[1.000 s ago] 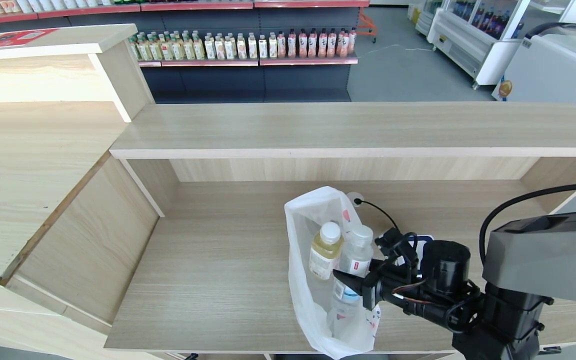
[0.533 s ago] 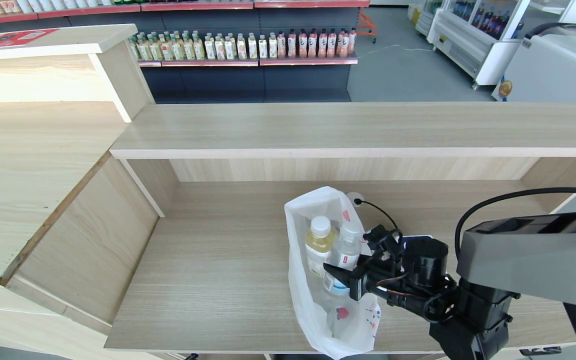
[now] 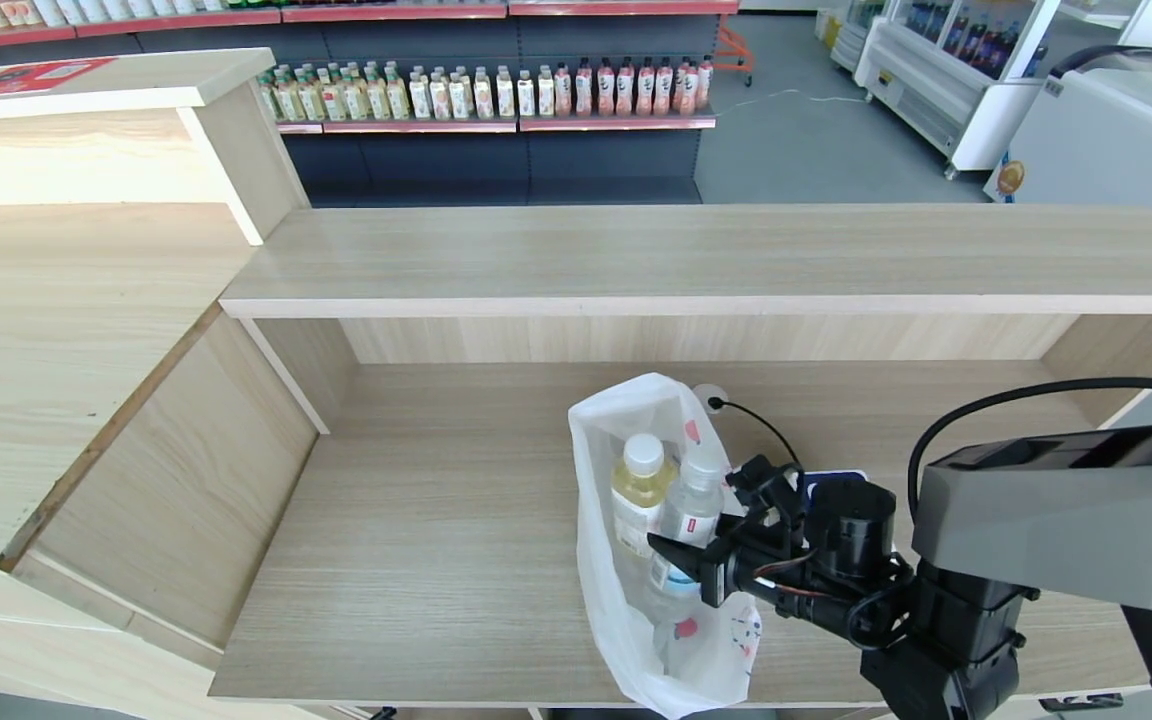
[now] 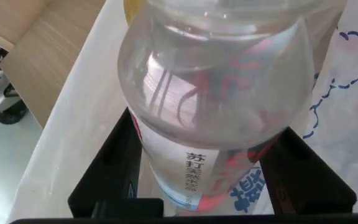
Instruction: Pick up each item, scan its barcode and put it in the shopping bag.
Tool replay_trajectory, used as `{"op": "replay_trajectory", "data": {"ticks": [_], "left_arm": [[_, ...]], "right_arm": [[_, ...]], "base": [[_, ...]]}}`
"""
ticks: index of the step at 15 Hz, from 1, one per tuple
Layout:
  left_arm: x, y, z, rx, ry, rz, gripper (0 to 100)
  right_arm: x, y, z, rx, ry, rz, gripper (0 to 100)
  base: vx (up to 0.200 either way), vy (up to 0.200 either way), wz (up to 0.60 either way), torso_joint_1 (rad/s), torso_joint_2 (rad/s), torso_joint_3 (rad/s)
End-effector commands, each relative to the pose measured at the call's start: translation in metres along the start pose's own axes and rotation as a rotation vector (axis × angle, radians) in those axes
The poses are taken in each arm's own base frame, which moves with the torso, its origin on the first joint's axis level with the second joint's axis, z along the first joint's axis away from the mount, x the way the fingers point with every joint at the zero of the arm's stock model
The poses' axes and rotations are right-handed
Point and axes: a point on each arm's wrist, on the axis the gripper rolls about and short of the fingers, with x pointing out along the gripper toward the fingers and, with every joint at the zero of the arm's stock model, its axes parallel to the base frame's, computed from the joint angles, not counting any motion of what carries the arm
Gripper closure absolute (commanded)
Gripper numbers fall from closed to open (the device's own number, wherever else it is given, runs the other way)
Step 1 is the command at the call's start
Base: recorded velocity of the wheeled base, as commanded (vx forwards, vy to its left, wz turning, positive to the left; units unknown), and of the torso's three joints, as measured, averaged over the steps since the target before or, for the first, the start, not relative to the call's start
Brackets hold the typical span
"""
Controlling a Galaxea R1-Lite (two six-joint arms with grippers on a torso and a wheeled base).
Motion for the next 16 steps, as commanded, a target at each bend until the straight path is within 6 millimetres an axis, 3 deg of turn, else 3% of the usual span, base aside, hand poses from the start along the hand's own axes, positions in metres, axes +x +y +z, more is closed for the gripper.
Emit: {"op": "replay_trajectory", "data": {"ticks": [1, 9, 16], "left_arm": [[0.000, 0.000, 0.000, 0.000, 0.000, 0.000, 0], [0.000, 0.000, 0.000, 0.000, 0.000, 0.000, 0], [0.000, 0.000, 0.000, 0.000, 0.000, 0.000, 0]], "right_arm": [[-0.003, 0.001, 0.003, 0.004, -0.001, 0.002, 0], [-0.003, 0.012, 0.031, 0.076, -0.088, 0.038, 0], [0.000, 0.028, 0.039, 0.141, -0.109, 0.089, 0]], "base": [[0.000, 0.000, 0.00, 0.000, 0.00, 0.000], [0.000, 0.000, 0.00, 0.000, 0.00, 0.000], [0.000, 0.000, 0.00, 0.000, 0.00, 0.000]]}}
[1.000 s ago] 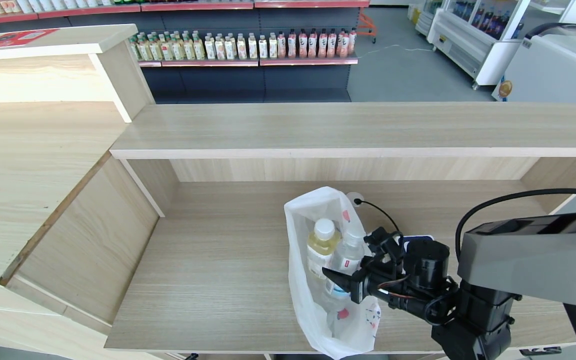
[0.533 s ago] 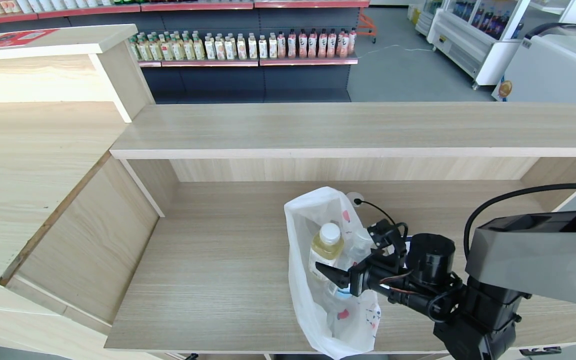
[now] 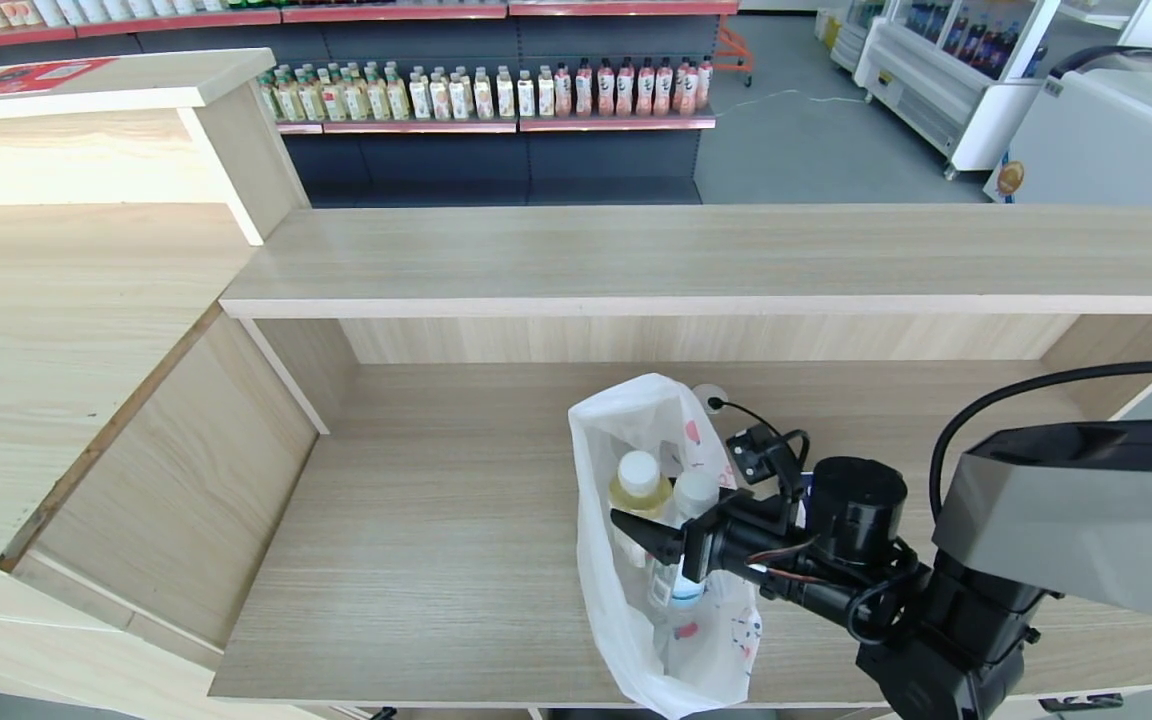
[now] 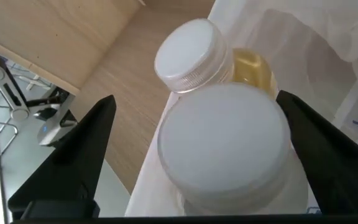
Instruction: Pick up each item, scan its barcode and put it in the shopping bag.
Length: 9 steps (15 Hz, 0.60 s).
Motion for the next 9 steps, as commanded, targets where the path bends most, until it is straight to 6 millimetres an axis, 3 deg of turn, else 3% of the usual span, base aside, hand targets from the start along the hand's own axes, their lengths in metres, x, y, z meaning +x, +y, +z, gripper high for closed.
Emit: {"op": "replay_trajectory", "data": {"ticks": [1, 9], "left_arm": [[0.0000, 0.0000, 0.0000, 0.000, 0.000, 0.000, 0], [0.0000, 0.0000, 0.0000, 0.000, 0.000, 0.000, 0]], "right_arm": [[-0.0008, 0.0032, 0.0039, 0.002, -0.011, 0.008, 0], [-0.0062, 0.0109, 0.0115, 0.045, -0.023, 0.023, 0]], "base": [[0.000, 0.000, 0.00, 0.000, 0.00, 0.000], [0.000, 0.000, 0.00, 0.000, 0.00, 0.000]]}}
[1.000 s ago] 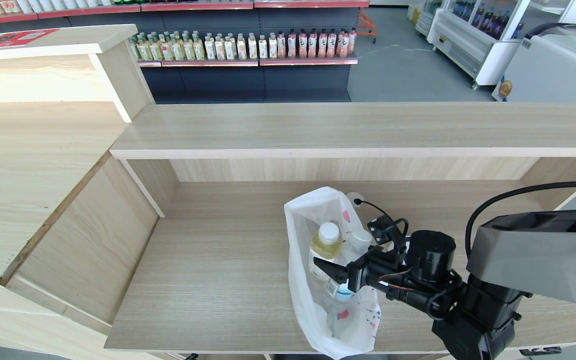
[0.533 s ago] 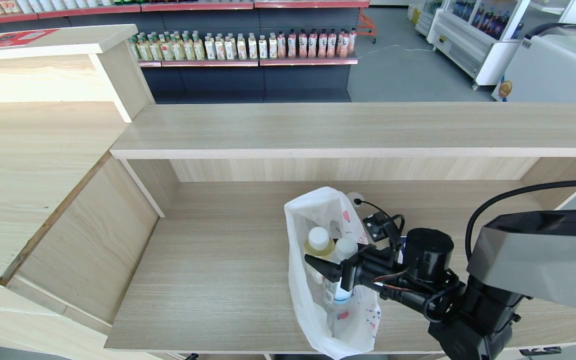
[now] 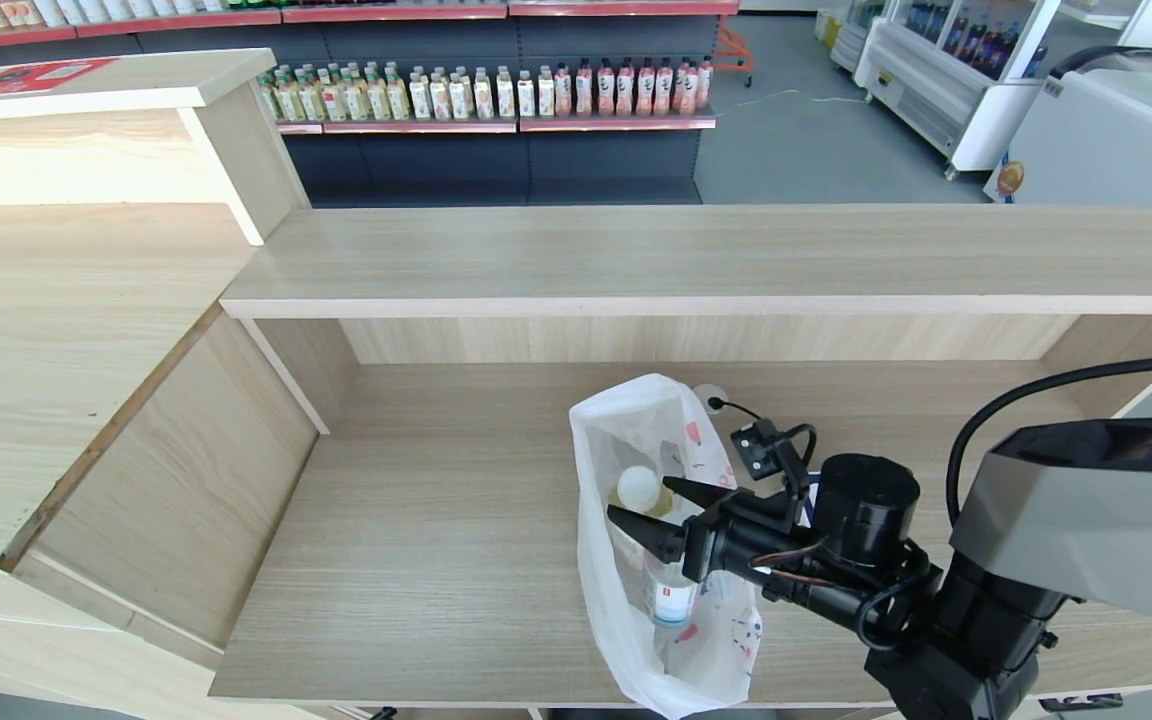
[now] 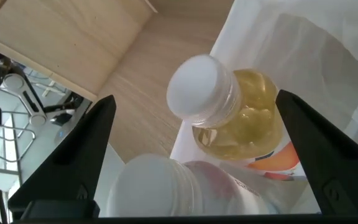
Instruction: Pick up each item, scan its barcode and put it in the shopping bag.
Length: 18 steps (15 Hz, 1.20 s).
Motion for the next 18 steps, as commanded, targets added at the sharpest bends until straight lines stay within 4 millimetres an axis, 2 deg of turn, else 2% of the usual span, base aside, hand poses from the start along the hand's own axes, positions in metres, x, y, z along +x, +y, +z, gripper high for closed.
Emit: {"op": "replay_trajectory", "data": {"ticks": [1, 2, 4, 6, 9, 11, 13, 15, 16, 18], "left_arm": [[0.000, 0.000, 0.000, 0.000, 0.000, 0.000, 0], [0.000, 0.000, 0.000, 0.000, 0.000, 0.000, 0], [0.000, 0.000, 0.000, 0.000, 0.000, 0.000, 0], [0.000, 0.000, 0.000, 0.000, 0.000, 0.000, 0], [0.000, 0.000, 0.000, 0.000, 0.000, 0.000, 0], [0.000, 0.000, 0.000, 0.000, 0.000, 0.000, 0], [0.000, 0.000, 0.000, 0.000, 0.000, 0.000, 0], [0.000, 0.000, 0.000, 0.000, 0.000, 0.000, 0], [0.000, 0.000, 0.000, 0.000, 0.000, 0.000, 0], [0.000, 0.000, 0.000, 0.000, 0.000, 0.000, 0]], "right_arm": [[-0.002, 0.001, 0.006, 0.004, -0.019, 0.000, 0], [-0.004, 0.003, 0.014, 0.015, -0.042, -0.001, 0], [-0.033, 0.020, 0.041, 0.101, -0.109, -0.010, 0], [-0.054, 0.023, 0.066, 0.103, -0.174, -0.027, 0], [-0.080, 0.031, 0.089, 0.081, -0.255, -0.030, 0], [-0.111, 0.027, 0.100, -0.038, -0.295, -0.114, 0], [-0.149, 0.011, 0.107, -0.222, -0.260, -0.304, 0], [-0.194, 0.022, 0.107, -0.217, -0.203, -0.427, 0], [-0.217, 0.031, 0.097, -0.217, -0.181, -0.509, 0], [-0.256, 0.048, 0.057, -0.192, -0.128, -0.751, 0]], "base": [[0.000, 0.000, 0.00, 0.000, 0.00, 0.000], [0.000, 0.000, 0.00, 0.000, 0.00, 0.000], [0.000, 0.000, 0.00, 0.000, 0.00, 0.000], [0.000, 0.000, 0.00, 0.000, 0.00, 0.000], [0.000, 0.000, 0.00, 0.000, 0.00, 0.000], [0.000, 0.000, 0.00, 0.000, 0.00, 0.000], [0.000, 0.000, 0.00, 0.000, 0.00, 0.000], [0.000, 0.000, 0.00, 0.000, 0.00, 0.000], [0.000, 0.000, 0.00, 0.000, 0.00, 0.000], [0.000, 0.000, 0.00, 0.000, 0.00, 0.000]]}}
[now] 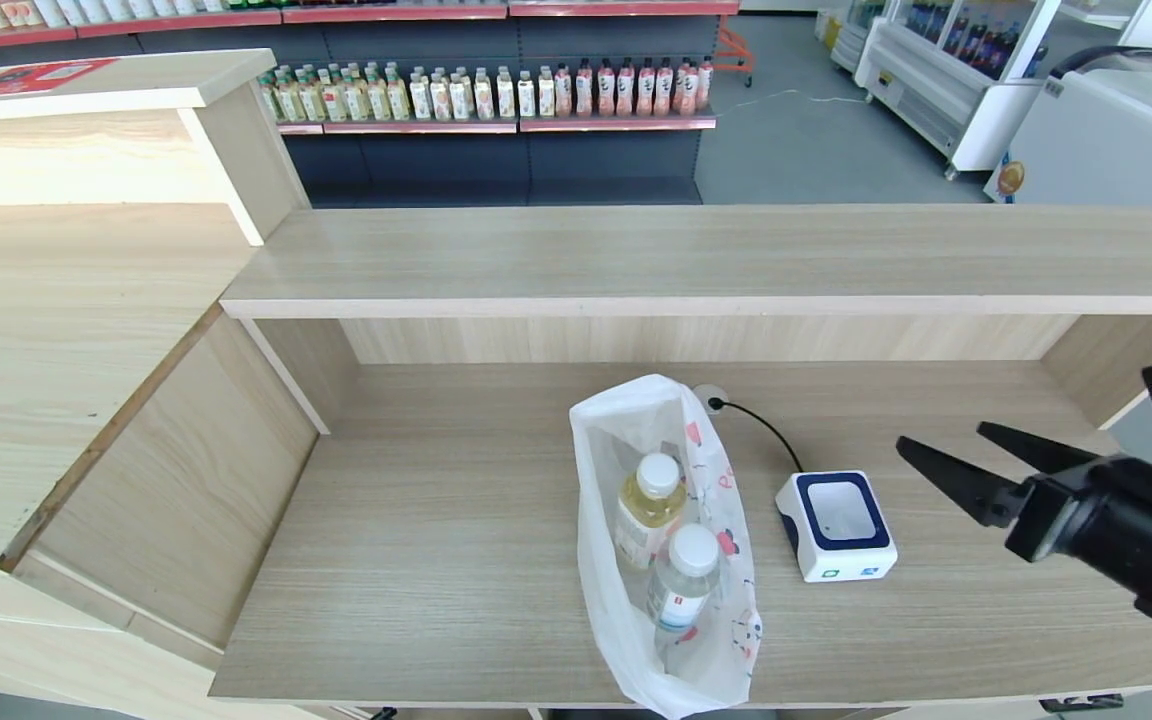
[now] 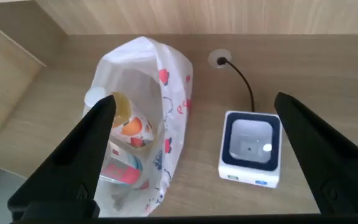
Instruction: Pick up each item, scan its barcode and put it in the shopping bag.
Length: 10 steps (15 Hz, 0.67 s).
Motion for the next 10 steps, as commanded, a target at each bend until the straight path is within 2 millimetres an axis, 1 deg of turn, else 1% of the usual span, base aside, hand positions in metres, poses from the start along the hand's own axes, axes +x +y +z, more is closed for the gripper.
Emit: {"op": "replay_trajectory", "data": {"ticks": [1, 2, 4, 6, 7, 8, 10], "left_arm": [[0.000, 0.000, 0.000, 0.000, 0.000, 0.000, 0], [0.000, 0.000, 0.000, 0.000, 0.000, 0.000, 0], [0.000, 0.000, 0.000, 0.000, 0.000, 0.000, 0], [0.000, 0.000, 0.000, 0.000, 0.000, 0.000, 0], [0.000, 0.000, 0.000, 0.000, 0.000, 0.000, 0], [0.000, 0.000, 0.000, 0.000, 0.000, 0.000, 0], [0.000, 0.000, 0.000, 0.000, 0.000, 0.000, 0]], "right_arm": [[-0.087, 0.002, -0.026, -0.039, 0.025, -0.302, 0], [-0.105, 0.006, -0.035, -0.038, 0.077, -0.340, 0], [-0.143, 0.017, -0.052, -0.086, 0.092, -0.343, 0], [-0.171, 0.023, -0.076, -0.168, 0.106, -0.373, 0], [-0.176, 0.025, -0.081, -0.174, 0.103, -0.387, 0], [-0.183, 0.027, -0.086, -0.182, 0.049, -0.398, 0], [-0.192, 0.031, -0.088, -0.197, -0.074, -0.418, 0]], "base": [[0.000, 0.000, 0.00, 0.000, 0.00, 0.000], [0.000, 0.000, 0.00, 0.000, 0.00, 0.000], [0.000, 0.000, 0.00, 0.000, 0.00, 0.000], [0.000, 0.000, 0.00, 0.000, 0.00, 0.000], [0.000, 0.000, 0.00, 0.000, 0.00, 0.000], [0.000, 0.000, 0.00, 0.000, 0.00, 0.000], [0.000, 0.000, 0.00, 0.000, 0.00, 0.000]]}}
